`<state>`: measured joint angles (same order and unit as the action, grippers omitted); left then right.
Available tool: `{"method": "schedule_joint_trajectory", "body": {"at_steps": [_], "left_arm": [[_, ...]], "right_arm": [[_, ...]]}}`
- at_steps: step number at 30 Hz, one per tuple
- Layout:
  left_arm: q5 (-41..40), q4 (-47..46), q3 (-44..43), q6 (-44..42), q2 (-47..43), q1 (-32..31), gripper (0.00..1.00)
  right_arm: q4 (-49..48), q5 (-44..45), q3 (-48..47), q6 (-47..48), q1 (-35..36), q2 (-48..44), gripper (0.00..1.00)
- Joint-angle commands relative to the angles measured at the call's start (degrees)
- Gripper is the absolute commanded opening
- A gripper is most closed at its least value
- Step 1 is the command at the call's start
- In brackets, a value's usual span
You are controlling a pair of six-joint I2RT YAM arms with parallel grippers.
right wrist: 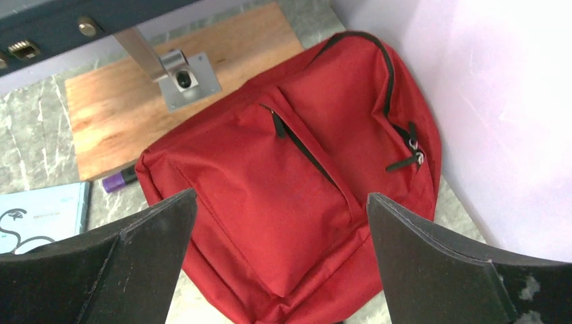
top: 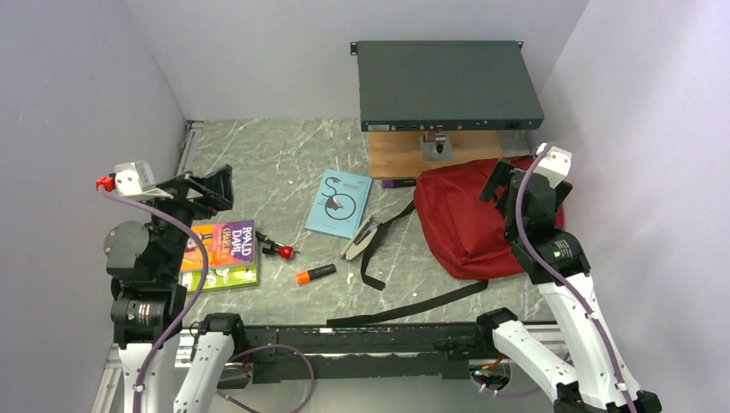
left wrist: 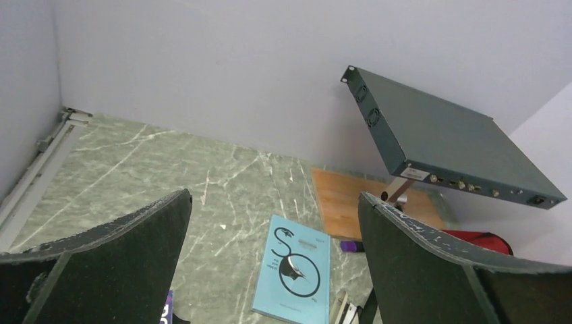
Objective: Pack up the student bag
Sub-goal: Unzip the student bag at the center of the board.
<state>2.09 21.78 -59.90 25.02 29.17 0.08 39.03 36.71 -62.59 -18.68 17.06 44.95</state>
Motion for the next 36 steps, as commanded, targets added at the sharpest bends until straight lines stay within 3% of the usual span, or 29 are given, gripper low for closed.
{"method": "schedule_joint_trajectory", "body": {"at_steps": [1,7,14,18,21,24,27,32,36], "left_arm": [[5.15,-2.69,0.29,-0.77,2.29,0.28,0.99],[16.52,-2.83,1.53,-1.08,5.38,0.28,0.99],[23.74,1.19,2.82,-1.38,9.06,0.28,0.99],[30.36,-0.48,7.58,3.18,11.18,0.28,0.99],[36.83,-6.69,14.22,9.87,12.05,-0.47,0.99],[38.94,-13.53,20.82,15.66,12.63,-5.12,0.99],[34.85,-16.73,24.52,17.67,14.1,-13.17,0.99],[26.88,-23.15,26.41,20.59,21.45,-27.66,0.99],[23.96,-30.78,26.45,23.65,29.76,-35.53,0.98]], "right_arm": [[0.26,0.89,1.7,-4.36,-0.1,-0.36,1.0],[-7.95,-9.25,11.45,-1.49,-0.1,-0.16,1.0],[-16.7,-17.54,20.69,-5.6,-3.93,5.27,1.0],[-19.26,-26.39,24.08,-8.75,-12.2,8.04,1.0],[-16.92,-24.73,24.42,-11.6,-13.93,10.21,1.0],[-14.5,-22.91,24.69,-13.78,-14.42,11.52,1.0],[-14.29,-25.29,26.47,-13.57,-14.42,11.59,1.0],[-14.41,-43.21,28.84,-10.86,-13.76,11.73,1.0],[-17.28,-50.43,31.43,-13.64,-6.24,10.91,1.0]]}}
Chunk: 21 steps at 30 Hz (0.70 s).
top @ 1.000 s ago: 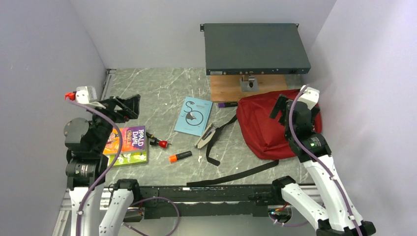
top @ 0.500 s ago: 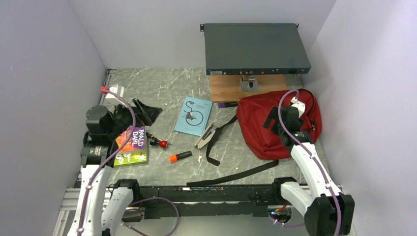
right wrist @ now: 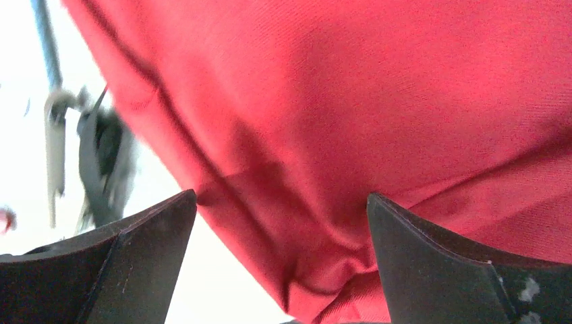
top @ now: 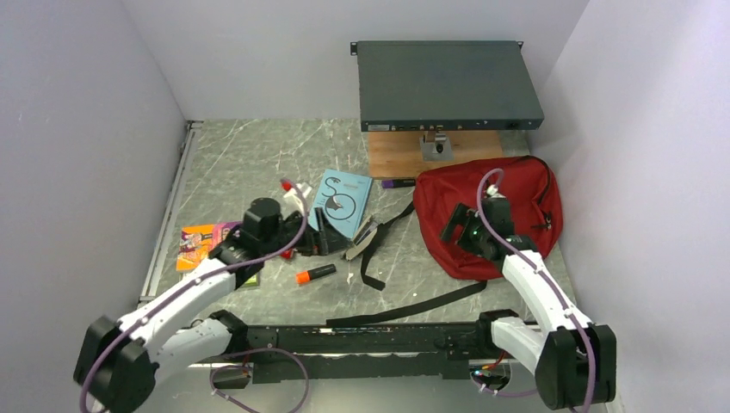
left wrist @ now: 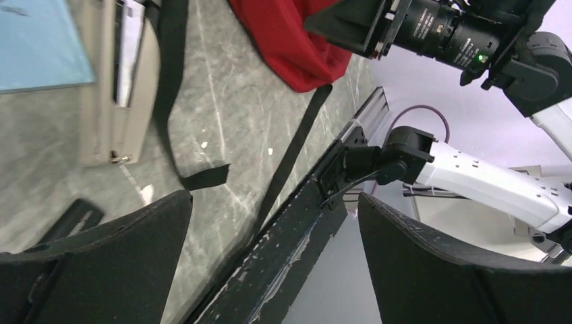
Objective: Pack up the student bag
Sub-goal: Unzip the student bag at the center of the board.
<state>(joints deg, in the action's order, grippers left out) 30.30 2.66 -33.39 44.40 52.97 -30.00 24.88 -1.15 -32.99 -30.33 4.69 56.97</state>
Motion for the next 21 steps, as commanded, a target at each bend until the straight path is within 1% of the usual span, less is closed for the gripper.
{"method": "schedule_joint_trajectory", "body": {"at_steps": [1,3,5,7,8,10,12,15,17,21], "left_arm": [[-4.81,-13.15,-0.47,5.02,8.19,-7.1,0.96],[-6.0,-16.07,-1.44,6.36,12.55,-10.28,0.94],[-7.4,-18.66,-2.25,7.78,16.46,-13.51,0.92],[-8.95,-21.92,-2.53,9.43,19.51,-15.6,0.91],[-9.24,-23.23,-2.67,10.26,21.02,-16.35,0.9],[-9.06,-25.82,-3.45,11.65,24.69,-17.59,0.88],[-8.76,-26.56,-5.44,12.01,28.32,-18.91,0.87],[-7.56,-27.52,-9.81,11.82,34.36,-20.87,0.77],[-7.52,-27.83,-12.29,11.53,37.91,-22.02,0.75],[-8.14,-26.78,-16.94,10.48,43.48,-23.08,0.73]], "right_arm": [[-3.72,-13.44,2.19,-2.9,8.45,-0.89,1.0],[-5.84,-16.39,2.55,-4.41,13.31,-0.44,1.0],[-9.22,-21.27,3.09,-5.97,16.69,-0.52,1.0],[-11.96,-24.12,3.78,-8.12,17.31,-2.76,1.0],[-11.55,-23.28,3.55,-8.31,17.32,-4.07,1.0],[-6.81,-17.43,1.66,-6.97,17.3,-6.47,1.0],[-0.86,-9.38,-0.65,-5.54,17.36,-8.4,1.0],[5.54,2.25,-3.11,-5.94,17.28,-11.51,1.0],[8.92,9.49,-4.22,-6.85,17.25,-13.29,1.0],[12.79,18.52,-4.71,-8.44,17.17,-15.68,1.0]]}}
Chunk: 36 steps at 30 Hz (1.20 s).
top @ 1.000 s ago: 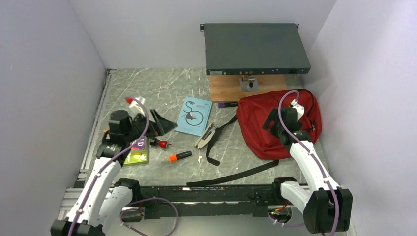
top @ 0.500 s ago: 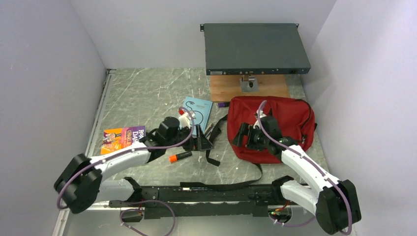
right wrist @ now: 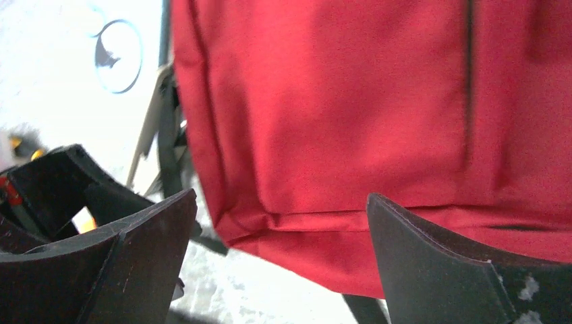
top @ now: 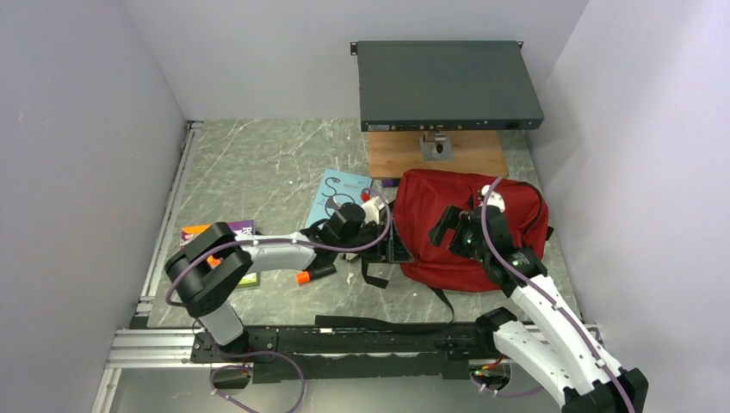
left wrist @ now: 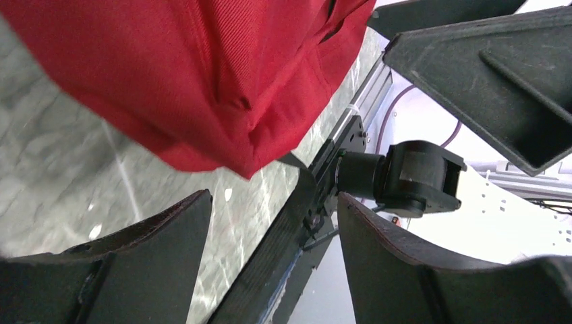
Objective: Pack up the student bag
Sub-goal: Unzip the student bag at the center of the board.
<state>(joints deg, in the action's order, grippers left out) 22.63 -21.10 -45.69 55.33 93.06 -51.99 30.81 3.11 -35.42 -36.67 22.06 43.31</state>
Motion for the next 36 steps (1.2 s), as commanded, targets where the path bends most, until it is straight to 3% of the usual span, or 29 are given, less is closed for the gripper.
{"method": "schedule_joint_trajectory", "body": {"at_steps": [1,9,19,22,24,28,33,36], "left_arm": [[-0.9,-2.52,-5.5,-0.87,4.39,-1.17,0.73],[-3.95,1.43,-9.0,-1.85,10.04,-1.23,0.71],[-4.8,3.45,-8.92,-2.28,13.22,-1.23,0.69],[-4.7,5.23,-9.55,-3.51,13.75,-1.19,0.6],[-4.37,5.41,-9.55,-4.09,13.9,-1.07,0.49],[-1.94,3.74,-9.32,-4.22,14.53,-0.9,0.31],[2.52,2.52,-10.47,-4.09,15.58,-0.72,0.17],[4.23,2.36,-10.46,-4.43,15.57,-0.32,0.07]], "right_arm": [[7.49,15.8,-2.05,-2.74,-0.12,-2.34,0.99],[7.64,23.84,-2.49,-4.57,-0.55,0.79,0.83],[1.74,21.03,-5.02,-0.28,-8.17,7.08,0.58],[-0.57,14.85,-6.04,1.92,-15.06,9.87,0.43],[-1.22,13.04,-6.42,3.02,-17.83,11.66,0.4],[-1.04,11.82,-6.88,4.92,-18.43,14.02,0.41],[-0.48,5.58,-7.28,6.46,-18.51,15.35,0.44],[-0.01,6.25,-7.88,7.35,-18.51,15.31,0.48]]}}
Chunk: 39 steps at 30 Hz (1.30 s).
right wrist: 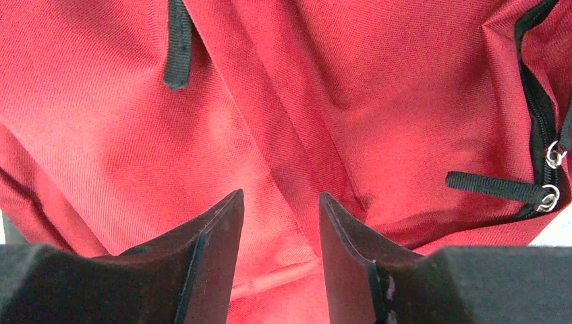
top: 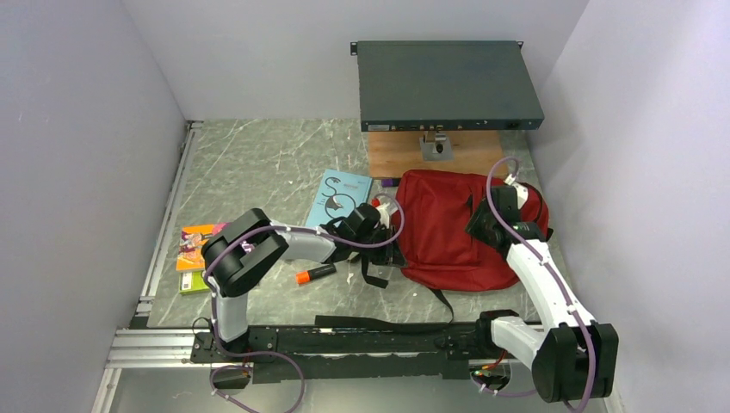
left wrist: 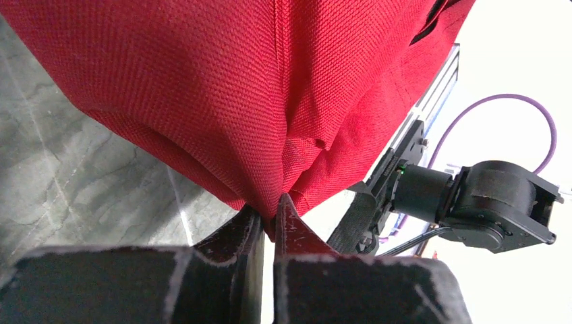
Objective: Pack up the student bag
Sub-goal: Unzip the student bag at the center of the board.
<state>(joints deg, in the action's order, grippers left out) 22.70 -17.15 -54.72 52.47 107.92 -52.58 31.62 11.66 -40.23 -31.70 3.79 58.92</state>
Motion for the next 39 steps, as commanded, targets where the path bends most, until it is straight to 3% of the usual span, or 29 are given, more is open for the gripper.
{"method": "schedule_joint_trajectory", "body": {"at_steps": [1,6,18,26,39], "left_arm": [[4.58,-2.04,-1.06,-1.35,0.63,0.42,0.05],[6.78,-6.8,1.51,1.39,0.7,0.92,0.01],[10.16,-15.4,3.21,7.09,1.23,0.97,0.0],[10.46,-14.95,2.98,6.91,1.22,0.94,0.0],[10.04,-14.7,2.95,6.84,1.02,0.98,0.0]], "right_arm": [[-0.89,-2.04,-3.47,2.58,-0.19,-0.41,0.48],[-5.37,-7.68,-6.45,-2.4,-0.99,-0.02,0.45],[-22.66,-28.06,-3.4,-23.53,-12.44,5.86,0.38],[-21.07,-26.32,-1.12,-23.15,-13.82,7.31,0.4],[-27.05,-27.92,1.11,-21.06,-15.89,13.55,0.4]]}}
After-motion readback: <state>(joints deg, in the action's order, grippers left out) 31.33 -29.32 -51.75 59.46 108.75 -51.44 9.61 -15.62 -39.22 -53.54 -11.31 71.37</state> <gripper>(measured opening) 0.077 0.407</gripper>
